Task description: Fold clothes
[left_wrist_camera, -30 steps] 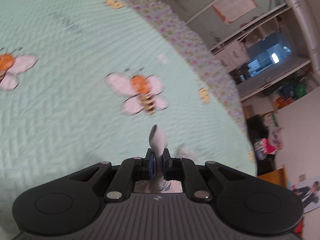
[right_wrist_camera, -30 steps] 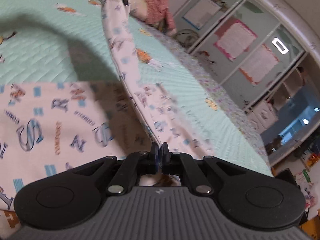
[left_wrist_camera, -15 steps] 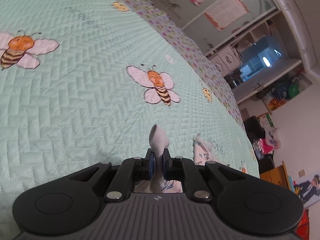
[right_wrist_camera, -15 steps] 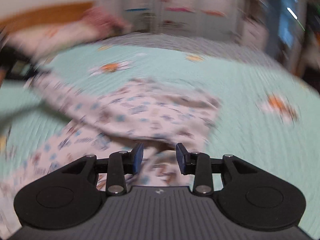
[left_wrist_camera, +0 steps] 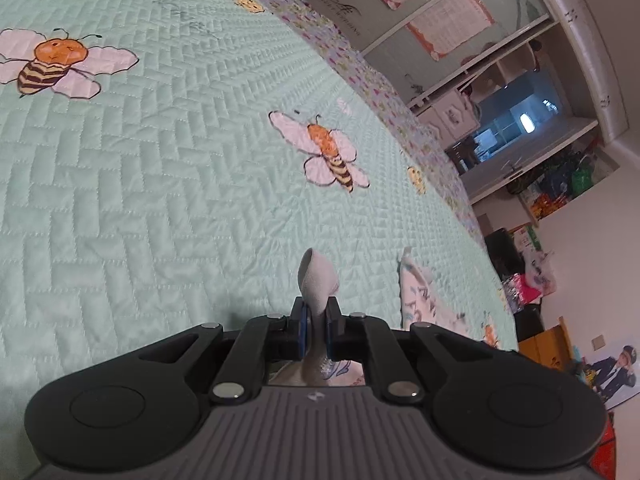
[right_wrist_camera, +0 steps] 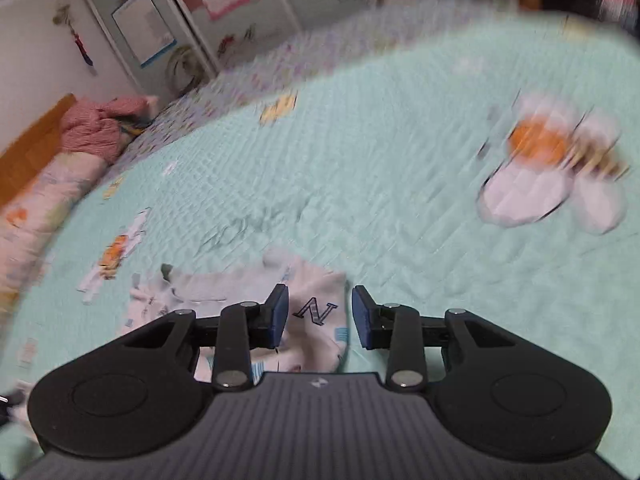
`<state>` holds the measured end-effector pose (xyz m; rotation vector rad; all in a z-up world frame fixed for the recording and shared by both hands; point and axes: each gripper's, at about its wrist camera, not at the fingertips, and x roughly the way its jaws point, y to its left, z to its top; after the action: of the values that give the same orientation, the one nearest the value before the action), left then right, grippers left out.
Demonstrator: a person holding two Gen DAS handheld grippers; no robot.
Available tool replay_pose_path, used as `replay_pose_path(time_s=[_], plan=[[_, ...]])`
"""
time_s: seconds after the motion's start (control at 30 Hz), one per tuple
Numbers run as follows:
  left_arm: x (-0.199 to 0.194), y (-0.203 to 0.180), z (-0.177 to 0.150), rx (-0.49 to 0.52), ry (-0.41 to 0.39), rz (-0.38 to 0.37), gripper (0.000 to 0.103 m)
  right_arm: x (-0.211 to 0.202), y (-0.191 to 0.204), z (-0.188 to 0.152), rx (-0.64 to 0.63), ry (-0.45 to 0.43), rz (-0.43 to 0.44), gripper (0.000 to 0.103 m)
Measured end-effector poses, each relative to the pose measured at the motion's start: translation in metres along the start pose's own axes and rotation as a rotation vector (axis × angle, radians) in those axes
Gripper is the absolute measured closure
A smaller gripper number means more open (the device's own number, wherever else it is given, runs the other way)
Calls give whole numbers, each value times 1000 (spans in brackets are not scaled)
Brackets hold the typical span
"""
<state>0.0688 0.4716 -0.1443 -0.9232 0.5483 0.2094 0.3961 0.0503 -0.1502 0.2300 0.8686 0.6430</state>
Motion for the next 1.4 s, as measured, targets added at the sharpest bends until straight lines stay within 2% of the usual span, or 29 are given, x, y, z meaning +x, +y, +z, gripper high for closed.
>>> replay_pose_path(time_s=[0.1, 0.17, 0.2, 0.23, 0.3, 0.37, 0.43, 0.57, 0.63, 0.7, 0.8, 0.83, 0.9, 1.0, 1.07, 1.17, 1.23, 1.3, 1.4], plan=[[3, -3, 9, 25, -10, -25, 95, 19, -17, 7, 38, 42, 79, 67], [5, -8, 13, 49, -11, -40, 95, 21, -22, 8, 55, 39, 115, 79], [6, -10, 15, 60, -15, -48, 95, 21, -24, 8, 61, 43, 132, 90], [6, -13, 18, 70, -20, -56, 95, 21, -25, 8, 66, 46, 148, 95], [2, -21, 23, 101, -57, -72, 95, 18, -24, 9, 62, 27, 166, 96], [-3, -28, 29, 136, -103, -87, 95, 12, -21, 11, 50, -21, 158, 96], [-5, -32, 31, 151, -124, -79, 95, 19, -19, 12, 27, -18, 128, 97], [4, -26, 24, 134, -48, -37, 95, 25, -21, 9, 17, -19, 102, 96], [8, -21, 18, 124, -28, -25, 95, 20, -26, 7, 55, -37, 109, 86], [11, -15, 14, 114, -14, -14, 95, 4, -26, 2, 77, -84, 90, 77], [17, -11, 17, 115, -16, 17, 95, -38, -18, -15, 72, -168, 89, 75], [18, -12, 20, 120, -18, 25, 95, -52, -15, -23, 71, -165, 128, 75], [21, -15, 23, 146, -20, 39, 95, -78, -4, -45, 57, -130, 153, 75], [28, -20, 23, 172, -11, 52, 95, -110, 26, -88, -90, -91, 133, 75], [31, -23, 20, 184, -7, 68, 95, -118, 59, -116, -277, -85, 46, 76], [33, -24, 17, 176, -7, 87, 95, -120, 92, -146, -449, -123, -80, 78], [31, -26, 16, 163, -12, 93, 95, -116, 91, -143, -360, -126, -58, 85], [28, -30, 15, 173, -14, 92, 95, -107, 88, -137, -280, -85, -30, 86], [28, -36, 13, 197, -3, 94, 95, -97, 90, -136, -265, -86, -102, 86]])
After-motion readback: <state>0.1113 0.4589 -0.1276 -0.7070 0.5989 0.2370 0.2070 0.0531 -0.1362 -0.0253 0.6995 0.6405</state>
